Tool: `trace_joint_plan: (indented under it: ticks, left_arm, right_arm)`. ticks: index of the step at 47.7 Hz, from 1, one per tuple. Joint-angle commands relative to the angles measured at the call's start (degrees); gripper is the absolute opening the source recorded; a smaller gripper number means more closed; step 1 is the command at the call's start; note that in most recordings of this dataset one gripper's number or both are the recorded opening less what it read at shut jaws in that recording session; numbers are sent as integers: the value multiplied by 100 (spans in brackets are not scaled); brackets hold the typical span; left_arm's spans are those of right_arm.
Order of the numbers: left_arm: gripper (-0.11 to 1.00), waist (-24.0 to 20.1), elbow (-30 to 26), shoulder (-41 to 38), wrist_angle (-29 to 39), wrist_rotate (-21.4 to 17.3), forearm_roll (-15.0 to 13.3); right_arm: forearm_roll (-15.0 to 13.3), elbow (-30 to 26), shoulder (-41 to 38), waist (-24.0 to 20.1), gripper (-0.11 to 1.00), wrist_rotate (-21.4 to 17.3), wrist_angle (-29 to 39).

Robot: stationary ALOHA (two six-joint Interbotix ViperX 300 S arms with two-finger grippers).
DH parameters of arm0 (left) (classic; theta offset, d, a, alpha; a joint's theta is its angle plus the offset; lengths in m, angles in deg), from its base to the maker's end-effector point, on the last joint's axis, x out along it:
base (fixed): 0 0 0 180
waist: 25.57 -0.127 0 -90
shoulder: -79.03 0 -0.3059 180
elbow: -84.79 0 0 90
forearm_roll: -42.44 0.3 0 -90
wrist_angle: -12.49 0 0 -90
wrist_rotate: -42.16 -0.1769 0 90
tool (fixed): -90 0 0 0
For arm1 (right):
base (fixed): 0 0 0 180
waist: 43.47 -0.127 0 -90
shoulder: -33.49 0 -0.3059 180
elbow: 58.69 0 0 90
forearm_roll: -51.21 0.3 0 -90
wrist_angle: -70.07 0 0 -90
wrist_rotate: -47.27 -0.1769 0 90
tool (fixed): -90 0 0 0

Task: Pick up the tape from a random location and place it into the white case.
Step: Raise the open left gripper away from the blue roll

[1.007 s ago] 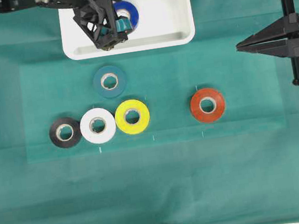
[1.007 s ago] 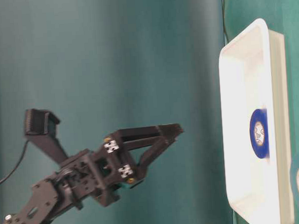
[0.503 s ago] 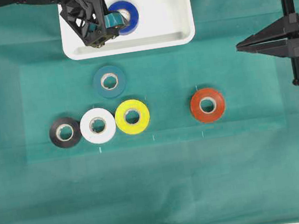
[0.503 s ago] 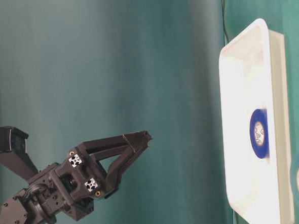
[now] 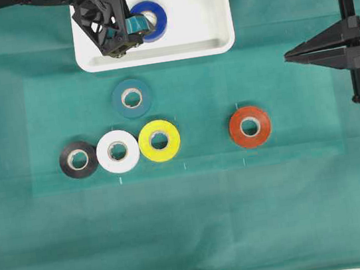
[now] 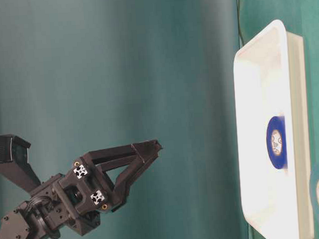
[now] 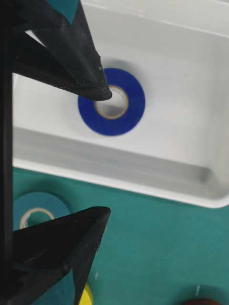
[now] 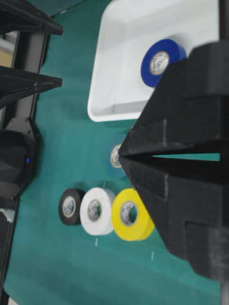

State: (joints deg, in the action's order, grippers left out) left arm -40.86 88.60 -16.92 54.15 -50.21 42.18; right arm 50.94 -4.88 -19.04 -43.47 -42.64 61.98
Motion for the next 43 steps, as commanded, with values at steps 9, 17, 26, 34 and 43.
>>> trace_joint_plan:
  ticks: [9,17,26,34,43]
  left_arm:
    - [97,26,-105,167,-26,0,0]
    - [97,35,-105,167,-62,0,0]
    - [97,44,-88,176,-79,0,0]
    - [97,44,44,264,-185,0,0]
    - [97,44,290,413,-580,0,0]
  right_arm:
    - [0,-97,-18,0,0,-18,-26]
    - [0,-97,-18,0,0,-18,0]
    - [-9,-97,-18,0,0,-18,0]
    - [-9,-97,-18,0,0,-26,26]
    - [0,-97,-26,0,0,-18,35]
